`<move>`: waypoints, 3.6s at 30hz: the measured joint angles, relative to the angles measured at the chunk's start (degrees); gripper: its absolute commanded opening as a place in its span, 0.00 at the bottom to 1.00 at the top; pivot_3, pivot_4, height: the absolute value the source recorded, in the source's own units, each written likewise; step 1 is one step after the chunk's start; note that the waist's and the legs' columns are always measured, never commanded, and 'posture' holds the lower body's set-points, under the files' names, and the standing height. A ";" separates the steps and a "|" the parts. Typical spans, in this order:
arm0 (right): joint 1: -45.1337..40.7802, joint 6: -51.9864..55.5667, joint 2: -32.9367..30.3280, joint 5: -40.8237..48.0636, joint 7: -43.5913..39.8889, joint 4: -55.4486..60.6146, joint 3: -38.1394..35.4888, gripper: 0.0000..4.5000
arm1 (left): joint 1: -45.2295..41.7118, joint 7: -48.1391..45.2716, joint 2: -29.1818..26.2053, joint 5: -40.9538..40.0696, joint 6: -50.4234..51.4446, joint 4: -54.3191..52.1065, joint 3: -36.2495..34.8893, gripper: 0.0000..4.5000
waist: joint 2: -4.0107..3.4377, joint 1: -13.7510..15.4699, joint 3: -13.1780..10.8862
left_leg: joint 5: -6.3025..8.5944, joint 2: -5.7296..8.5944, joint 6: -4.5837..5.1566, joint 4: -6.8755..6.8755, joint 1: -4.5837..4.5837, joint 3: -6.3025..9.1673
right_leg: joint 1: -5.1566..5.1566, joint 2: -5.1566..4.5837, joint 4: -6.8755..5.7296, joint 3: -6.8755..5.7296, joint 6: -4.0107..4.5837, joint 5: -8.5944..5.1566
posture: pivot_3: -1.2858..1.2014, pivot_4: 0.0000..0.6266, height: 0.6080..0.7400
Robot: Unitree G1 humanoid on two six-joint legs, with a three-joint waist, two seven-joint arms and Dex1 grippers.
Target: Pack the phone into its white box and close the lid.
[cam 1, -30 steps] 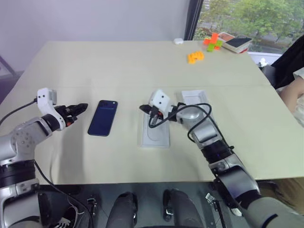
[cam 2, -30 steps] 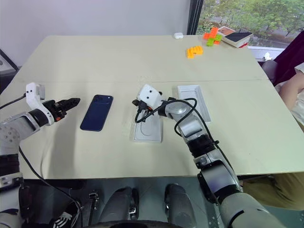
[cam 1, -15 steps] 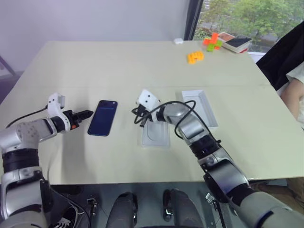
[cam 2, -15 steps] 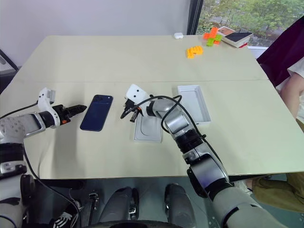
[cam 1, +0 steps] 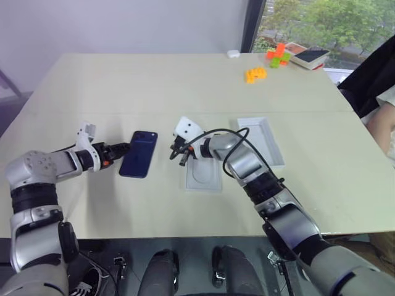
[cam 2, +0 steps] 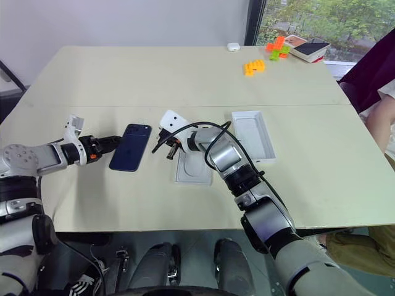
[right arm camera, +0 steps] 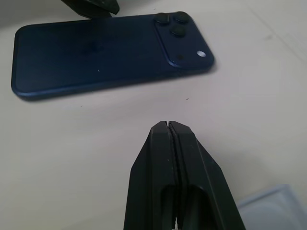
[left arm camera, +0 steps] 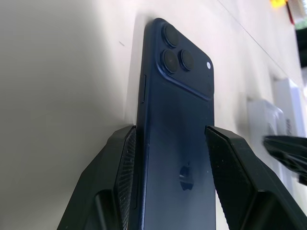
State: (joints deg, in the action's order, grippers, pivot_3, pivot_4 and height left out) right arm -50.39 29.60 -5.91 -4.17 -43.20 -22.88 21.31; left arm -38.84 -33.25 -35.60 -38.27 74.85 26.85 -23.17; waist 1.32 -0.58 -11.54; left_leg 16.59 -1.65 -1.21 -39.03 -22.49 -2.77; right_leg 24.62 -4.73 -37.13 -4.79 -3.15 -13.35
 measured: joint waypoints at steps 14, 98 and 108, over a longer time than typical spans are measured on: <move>0.60 0.23 -0.27 -5.11 0.80 -0.07 5.85 0.01 | 1.86 -1.57 4.28 -0.01 2.36 -5.37 0.52 0.54 | 0.01 -0.05 0.03 | 0.00 0.02 0.00 -0.01 0.05 0.04 | -0.05 -0.01 -0.02 0.00 0.00 0.00 | 0.52 0.24 1.00; 0.62 4.76 -1.91 -5.95 -2.80 1.22 2.64 0.01 | -0.21 15.60 21.03 -7.91 15.55 -13.97 -23.70 0.54 | 0.01 -0.19 0.14 | -0.09 -0.05 -0.19 0.03 0.07 0.20 | -0.08 0.04 0.03 -0.10 0.07 0.05 | 0.52 0.24 1.00; 0.62 4.30 -1.99 -6.10 -2.39 1.05 2.49 0.01 | 1.66 16.99 21.11 -7.42 15.72 -13.44 -23.27 0.54 | 0.01 -0.17 0.14 | -0.09 -0.06 -0.19 0.03 0.05 0.20 | -0.07 0.04 0.04 -0.11 0.07 0.05 | 0.52 0.24 1.00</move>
State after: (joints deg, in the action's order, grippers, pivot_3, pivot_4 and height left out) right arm -49.77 33.90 -7.90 -10.27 -45.59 -21.83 23.80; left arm -37.18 -16.26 -14.49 -45.69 90.57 13.41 -46.44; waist 1.33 -0.75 -11.40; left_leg 16.50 -1.71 -1.40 -39.01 -22.44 -2.56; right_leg 24.55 -4.69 -37.09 -4.90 -3.08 -13.30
